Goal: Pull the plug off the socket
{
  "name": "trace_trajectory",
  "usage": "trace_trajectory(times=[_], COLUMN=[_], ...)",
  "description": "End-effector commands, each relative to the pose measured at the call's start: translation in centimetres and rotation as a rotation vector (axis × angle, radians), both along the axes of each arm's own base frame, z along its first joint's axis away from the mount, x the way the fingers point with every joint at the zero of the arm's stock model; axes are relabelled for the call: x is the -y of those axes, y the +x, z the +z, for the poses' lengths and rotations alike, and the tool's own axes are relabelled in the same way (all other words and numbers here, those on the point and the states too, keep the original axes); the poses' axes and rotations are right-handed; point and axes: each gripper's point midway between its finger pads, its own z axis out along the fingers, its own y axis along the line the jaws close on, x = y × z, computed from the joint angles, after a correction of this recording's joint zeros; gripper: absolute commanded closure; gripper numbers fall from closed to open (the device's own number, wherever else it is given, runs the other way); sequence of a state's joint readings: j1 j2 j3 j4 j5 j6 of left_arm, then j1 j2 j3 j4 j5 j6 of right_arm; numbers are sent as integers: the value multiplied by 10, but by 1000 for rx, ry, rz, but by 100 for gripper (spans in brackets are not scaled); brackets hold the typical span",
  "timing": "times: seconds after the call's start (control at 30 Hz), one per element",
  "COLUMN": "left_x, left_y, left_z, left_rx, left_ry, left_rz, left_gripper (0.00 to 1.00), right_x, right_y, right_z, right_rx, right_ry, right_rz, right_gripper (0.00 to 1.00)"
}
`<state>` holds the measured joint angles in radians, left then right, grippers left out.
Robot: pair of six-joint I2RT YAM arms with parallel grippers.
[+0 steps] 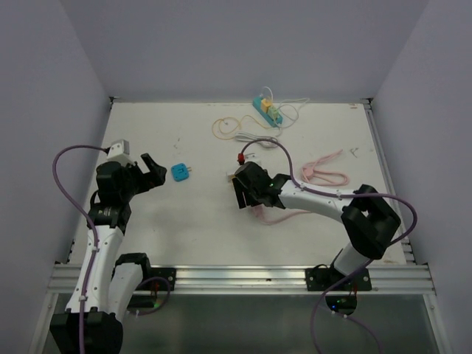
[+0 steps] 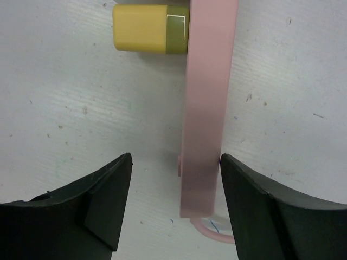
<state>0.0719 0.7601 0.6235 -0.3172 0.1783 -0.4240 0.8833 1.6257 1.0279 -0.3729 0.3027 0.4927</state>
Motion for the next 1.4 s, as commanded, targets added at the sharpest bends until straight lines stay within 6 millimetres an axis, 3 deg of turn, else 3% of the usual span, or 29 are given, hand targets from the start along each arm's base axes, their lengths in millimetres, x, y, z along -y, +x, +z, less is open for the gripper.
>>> trace_trajectory(times=[0.0, 0.27, 0.57, 0.67, 0.73, 0.83, 1.0, 1.13, 1.37], left_x=[4, 7, 12, 15, 18, 25, 41, 58, 99], left_y=[3, 3, 3, 3, 3, 2, -5, -12, -6], left_z=[14, 13, 12, 12, 11, 9, -11, -29, -32], left_rx=[63, 69, 68, 73, 75, 77, 20, -41, -63], left_ry=[20, 16, 4, -1, -10, -53, -179, -335, -440], left_rz=[-49, -70, -92, -115, -128, -147, -170, -164, -153], left_gripper=[1, 0, 0, 1, 1, 2, 2, 2, 2], right_x=[0, 11, 15, 18, 18, 14, 7, -13, -30], right_y=[16, 19, 20, 19, 19, 15, 1, -9, -20], right_z=[1, -22, -38, -41, -40, -37, -35, -25, -24], right_rx=[39, 23, 14, 14, 22, 30, 25, 17, -13], right_ry=[-51, -74, -67, -64, -54, -10, 87, 233, 336], right_rz=[-19, -55, -63, -67, -67, -43, 13, 77, 134], right_gripper=[31, 37, 53, 68, 86, 100, 100, 100, 100])
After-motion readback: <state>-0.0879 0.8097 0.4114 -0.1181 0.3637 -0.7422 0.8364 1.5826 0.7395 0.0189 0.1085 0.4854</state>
